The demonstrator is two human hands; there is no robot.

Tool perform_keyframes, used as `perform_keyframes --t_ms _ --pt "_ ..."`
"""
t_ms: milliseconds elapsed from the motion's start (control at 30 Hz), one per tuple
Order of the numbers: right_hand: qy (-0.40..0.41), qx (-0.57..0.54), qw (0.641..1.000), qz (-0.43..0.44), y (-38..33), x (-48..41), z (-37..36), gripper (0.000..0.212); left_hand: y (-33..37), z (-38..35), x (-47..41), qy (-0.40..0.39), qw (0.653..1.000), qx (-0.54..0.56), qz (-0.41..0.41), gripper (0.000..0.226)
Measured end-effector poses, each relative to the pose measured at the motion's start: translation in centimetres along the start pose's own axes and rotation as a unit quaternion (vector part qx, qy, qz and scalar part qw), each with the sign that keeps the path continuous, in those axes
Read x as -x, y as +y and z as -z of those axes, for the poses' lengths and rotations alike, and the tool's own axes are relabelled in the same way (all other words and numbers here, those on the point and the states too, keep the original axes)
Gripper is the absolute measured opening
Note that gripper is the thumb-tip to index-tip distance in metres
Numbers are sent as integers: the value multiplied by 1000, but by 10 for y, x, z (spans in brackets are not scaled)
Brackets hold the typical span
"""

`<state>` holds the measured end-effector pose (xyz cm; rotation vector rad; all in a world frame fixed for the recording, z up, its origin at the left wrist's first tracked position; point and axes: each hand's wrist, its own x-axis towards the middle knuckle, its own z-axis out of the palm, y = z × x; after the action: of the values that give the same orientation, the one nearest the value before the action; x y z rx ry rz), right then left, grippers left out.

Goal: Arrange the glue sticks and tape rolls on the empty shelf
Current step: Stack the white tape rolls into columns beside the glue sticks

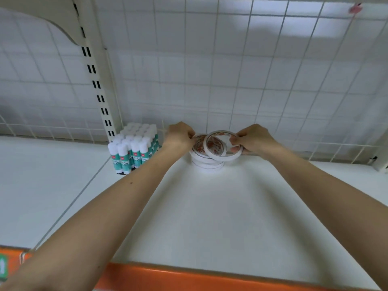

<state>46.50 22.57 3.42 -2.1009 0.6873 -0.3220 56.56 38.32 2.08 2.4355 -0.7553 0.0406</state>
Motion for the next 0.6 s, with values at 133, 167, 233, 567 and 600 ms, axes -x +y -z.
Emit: perform_keyframes --t_ms 133,167,233,567,600 --pt "-21 6 999 -27 0 -11 -11 23 -1 -3 -5 2 999 35 15 27" --pt "-23 14 999 -29 0 -13 -14 23 -1 -3 -5 1 999 46 15 27" --pt "-23 41 999 -28 -1 -17 -19 25 -1 -5 -5 0 998 56 6 28" --pt "-173 -37 981 76 27 -5 -14 56 -18 -7 21 -109 986 122 -29 33" --pt "-179 -31 979 89 32 -2 -12 56 -18 -7 23 -124 986 107 -29 54"
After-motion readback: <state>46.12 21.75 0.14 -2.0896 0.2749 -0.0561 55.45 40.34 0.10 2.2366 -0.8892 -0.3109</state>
